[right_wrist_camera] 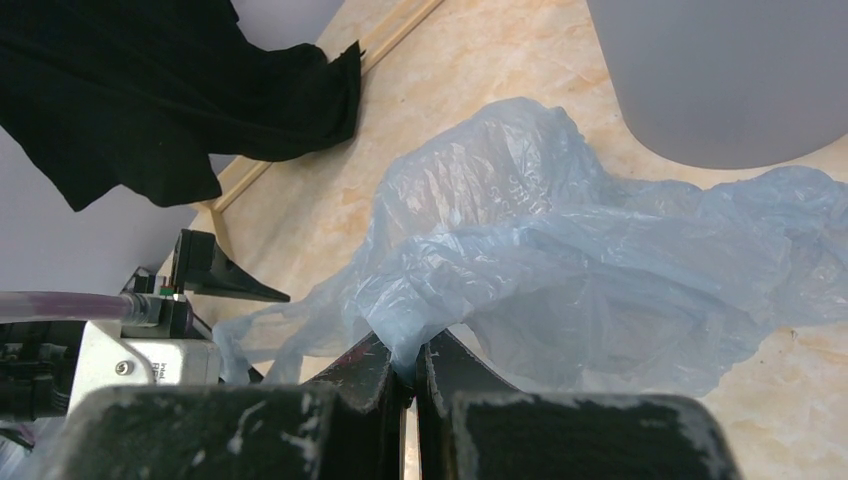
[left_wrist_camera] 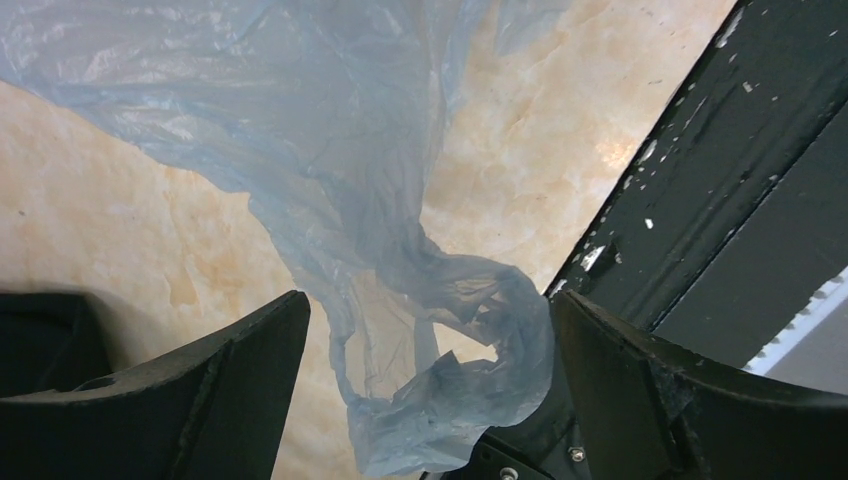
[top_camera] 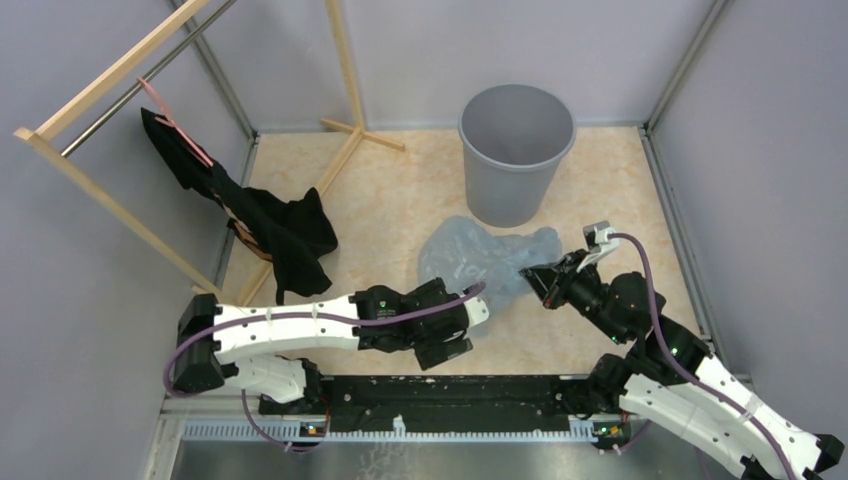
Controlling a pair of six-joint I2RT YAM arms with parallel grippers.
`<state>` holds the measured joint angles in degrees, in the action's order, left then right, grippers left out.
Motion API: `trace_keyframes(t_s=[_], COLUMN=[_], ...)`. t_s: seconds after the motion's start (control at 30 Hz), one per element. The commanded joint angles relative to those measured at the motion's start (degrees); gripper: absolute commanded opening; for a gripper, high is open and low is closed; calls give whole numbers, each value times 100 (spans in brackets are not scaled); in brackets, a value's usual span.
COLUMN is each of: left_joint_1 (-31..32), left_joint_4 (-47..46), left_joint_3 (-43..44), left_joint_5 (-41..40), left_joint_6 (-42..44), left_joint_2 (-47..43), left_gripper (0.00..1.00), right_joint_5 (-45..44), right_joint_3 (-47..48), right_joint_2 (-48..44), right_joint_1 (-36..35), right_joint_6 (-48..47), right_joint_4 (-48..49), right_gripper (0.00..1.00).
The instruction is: Put the trash bags into the trash bin
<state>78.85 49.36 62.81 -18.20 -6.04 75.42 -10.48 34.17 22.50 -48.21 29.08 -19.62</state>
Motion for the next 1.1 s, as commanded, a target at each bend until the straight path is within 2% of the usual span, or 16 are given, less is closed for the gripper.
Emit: trace_keyframes(t_s=[0.0,0.07,0.13,0.23,0.37,0.43,0.57,0.73,0.83,0.93,1.0,1.07], left_joint_1=[34,34,34,34,34,34,27,-27,-185,-595,-1104,-1382], left_joint_4=[90,98,145,173,72,92,33,-426,-802,-1498,-1650,-1633], left_joint_3=[-159,-212,-193,-81,70,121,-100,-725,-860,-486,509,1903], left_joint_5=[-315,-443,-634,-925,-1517,-1929,-2576,-2872,-2866,-2537,-2130,-1683], left_joint_6=[-88,-91,-204,-375,-677,-1002,-1774,-2475,-2536,-1536,-783,-369], left_joint_2=[-260,-281,-282,-351,-612,-796,-1382,-2168,-2399,-2423,-2247,-2118], left_gripper=[98,96,87,66,32,20,2,0,0,0,0,0], right_joint_5=[-94,-95,-113,-145,-149,-144,69,827,1026,1302,1278,1135], right_joint_3=[34,52,63,55,16,-56,-499,-1364,-1470,-370,1052,2449], right_joint_2=[-71,-92,-137,-168,-137,-109,-93,18,685,1911,2744,3254], right_joint_1=[21,22,21,22,22,22,22,21,22,32,31,-12], right_joint_6=[-56,-53,-51,-52,-25,2,363,1031,1028,347,-352,-915], right_joint_4=[58,17,2,-20,-84,-196,-302,644,1459,1474,750,36], right_gripper=[0,0,0,0,0,0,0,0,0,0,0,0])
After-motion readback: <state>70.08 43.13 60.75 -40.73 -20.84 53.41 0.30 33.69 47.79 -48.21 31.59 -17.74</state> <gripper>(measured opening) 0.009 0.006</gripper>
